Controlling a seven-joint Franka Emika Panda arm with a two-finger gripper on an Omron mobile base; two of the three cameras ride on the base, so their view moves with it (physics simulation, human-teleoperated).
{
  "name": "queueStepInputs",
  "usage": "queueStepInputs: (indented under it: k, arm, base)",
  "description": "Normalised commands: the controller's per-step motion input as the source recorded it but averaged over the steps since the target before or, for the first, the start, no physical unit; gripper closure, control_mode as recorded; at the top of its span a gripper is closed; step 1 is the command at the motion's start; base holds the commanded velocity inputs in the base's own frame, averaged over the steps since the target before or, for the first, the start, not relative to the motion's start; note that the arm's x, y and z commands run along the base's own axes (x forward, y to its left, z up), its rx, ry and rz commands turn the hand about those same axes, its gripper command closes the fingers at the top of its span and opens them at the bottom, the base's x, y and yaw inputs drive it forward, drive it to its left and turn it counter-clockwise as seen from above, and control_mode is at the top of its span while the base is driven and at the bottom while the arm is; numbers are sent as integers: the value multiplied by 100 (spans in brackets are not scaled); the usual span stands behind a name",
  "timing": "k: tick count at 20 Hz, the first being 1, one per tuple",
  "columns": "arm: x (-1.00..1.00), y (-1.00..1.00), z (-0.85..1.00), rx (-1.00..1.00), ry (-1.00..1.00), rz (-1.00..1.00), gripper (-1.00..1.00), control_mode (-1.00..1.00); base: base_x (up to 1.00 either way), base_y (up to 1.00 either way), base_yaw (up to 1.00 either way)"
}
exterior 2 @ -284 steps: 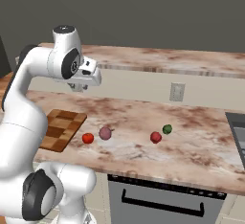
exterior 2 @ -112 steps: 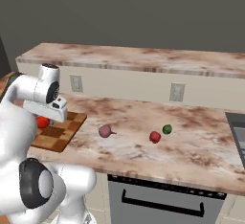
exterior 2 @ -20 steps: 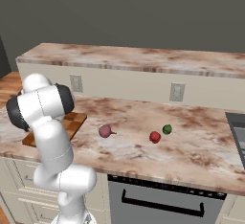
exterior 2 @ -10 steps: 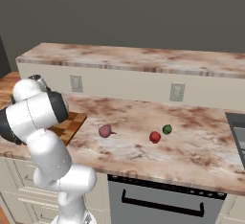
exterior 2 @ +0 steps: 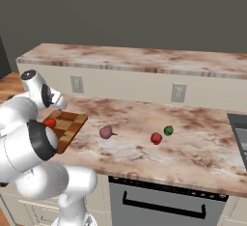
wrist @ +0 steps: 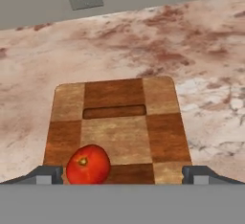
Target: Place the avocado, onion, tomato, and bell pepper on the cutting board.
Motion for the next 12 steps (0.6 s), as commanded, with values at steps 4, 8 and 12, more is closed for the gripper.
queueStepInputs:
  k: [4, 8, 12]
  arm:
    - [-18, -39, 81, 0, -9, 0, -100, -100]
    - [-31, -46, 76, 0, -7, 0, -100, -100]
    - [-45, -47, 64, 0, -6, 0, -100, -100]
  base:
    - [0, 0, 0]
    - [0, 0, 0]
    - [0, 0, 0]
